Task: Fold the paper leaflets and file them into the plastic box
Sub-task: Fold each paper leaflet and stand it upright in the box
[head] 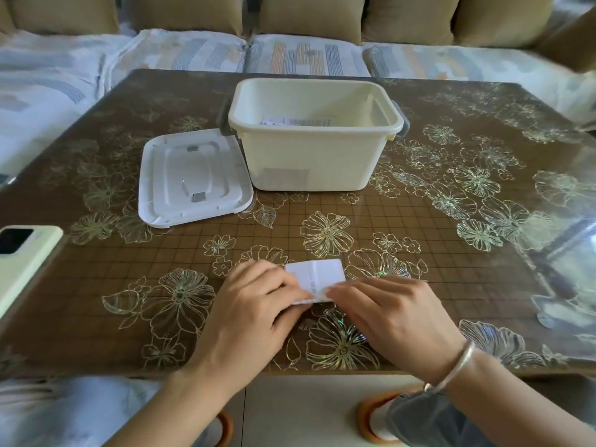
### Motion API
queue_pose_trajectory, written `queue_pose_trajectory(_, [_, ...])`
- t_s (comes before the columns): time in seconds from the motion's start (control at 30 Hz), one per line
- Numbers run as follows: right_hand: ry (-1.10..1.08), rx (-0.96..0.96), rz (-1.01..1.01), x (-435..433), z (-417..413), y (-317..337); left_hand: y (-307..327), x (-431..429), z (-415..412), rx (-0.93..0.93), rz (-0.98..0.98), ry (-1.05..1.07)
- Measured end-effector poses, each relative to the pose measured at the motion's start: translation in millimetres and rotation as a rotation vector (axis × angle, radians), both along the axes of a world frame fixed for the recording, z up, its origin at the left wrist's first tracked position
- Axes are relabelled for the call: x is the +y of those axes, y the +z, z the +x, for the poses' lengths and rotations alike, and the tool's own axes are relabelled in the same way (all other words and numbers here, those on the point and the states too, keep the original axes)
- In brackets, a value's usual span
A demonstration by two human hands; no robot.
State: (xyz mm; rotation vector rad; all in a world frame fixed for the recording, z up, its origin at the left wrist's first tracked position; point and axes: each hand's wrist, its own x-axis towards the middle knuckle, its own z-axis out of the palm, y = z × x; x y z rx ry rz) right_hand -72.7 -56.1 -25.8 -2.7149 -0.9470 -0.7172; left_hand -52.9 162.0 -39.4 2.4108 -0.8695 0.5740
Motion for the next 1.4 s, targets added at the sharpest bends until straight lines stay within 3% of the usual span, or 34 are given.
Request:
queue_pose_trajectory(0.2, [-0.188, 0.174, 0.348, 5.0, -5.5, 3.1, 5.6, -4.9, -5.1, 0.245, -0.162, 0.063])
queue_pose_trajectory(0.33, [-0.337, 0.280, 0.499, 11.8, 7.8, -2.0, 8.9, -16.4, -2.3, 0.241, -0.122, 0.213])
queue_pose_trajectory(0.63, [-0.435, 0.331, 0.466, 15.1, 12.4, -2.0, 17.3, -27.8, 12.1, 0.267, 0.100, 0.334])
queue_pose_trajectory(0.93, [-0.444, 0.223, 0.360, 23.0, 15.3, -5.8, 20.7, -28.2, 10.8, 0.223, 0.157, 0.417])
queue_pose_trajectory(1.13, [-0.471, 0.182, 0.234, 28.7, 11.1, -5.1, 13.3, -29.4, 11.5, 0.132, 0.190, 0.343])
queue_pose_trajectory(1.27, [-0.430, 0.047, 0.062, 37.1, 9.1, -5.2, 4.9, -26.9, 14.3, 0.074, 0.228, 0.273])
queue_pose_trajectory(1.4, [-0.341, 0.028, 0.088, 34.6, 5.8, -8.0, 3.4, -24.0, 14.6, 0.091, 0.181, 0.251])
